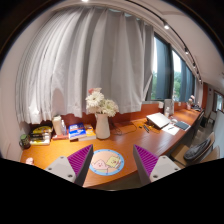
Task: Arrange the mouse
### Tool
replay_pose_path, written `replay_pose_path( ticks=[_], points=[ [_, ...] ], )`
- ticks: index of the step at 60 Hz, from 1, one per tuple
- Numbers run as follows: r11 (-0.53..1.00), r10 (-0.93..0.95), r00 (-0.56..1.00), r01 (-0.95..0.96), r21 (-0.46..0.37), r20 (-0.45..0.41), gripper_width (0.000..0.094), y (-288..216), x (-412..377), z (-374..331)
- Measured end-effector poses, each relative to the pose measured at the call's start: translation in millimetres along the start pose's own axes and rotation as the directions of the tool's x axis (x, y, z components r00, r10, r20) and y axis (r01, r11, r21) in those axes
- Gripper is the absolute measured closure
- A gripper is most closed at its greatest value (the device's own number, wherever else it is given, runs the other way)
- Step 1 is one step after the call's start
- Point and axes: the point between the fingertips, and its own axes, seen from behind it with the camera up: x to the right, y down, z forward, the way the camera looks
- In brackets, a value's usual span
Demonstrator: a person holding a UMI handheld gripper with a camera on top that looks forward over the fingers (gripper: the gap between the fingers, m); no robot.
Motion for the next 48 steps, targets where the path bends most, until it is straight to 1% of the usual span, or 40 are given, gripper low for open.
replay_pose_path(
  ticks=[7, 15, 22, 28, 31, 39, 43, 48],
  points=[
    [0.999, -0.008, 1.000, 0.008, -0.053, 0.011, 0.0150, 34, -13, 3],
    [0.993, -0.002, 0.999, 0.006, -0.116, 0.034, 0.0158, 90, -46, 9],
    [0.981, -0.006, 0.997, 0.022, -0.192, 0.081, 0.0158, 143, -90, 3],
    [0.965, -0.033, 0.989, 0.070, -0.254, 0.148, 0.0157, 186, -143, -6],
    [0.957, -0.038, 0.980, 0.092, -0.275, 0.195, 0.0156, 204, -175, -13],
    [0.940, -0.047, 0.946, 0.151, -0.307, 0.321, 0.0146, 242, -263, -29],
    [0.927, -0.052, 0.928, 0.182, -0.328, 0.369, 0.0149, 259, -303, -34],
    [0.915, -0.069, 0.903, 0.227, -0.334, 0.425, 0.0147, 272, -350, -37]
  ],
)
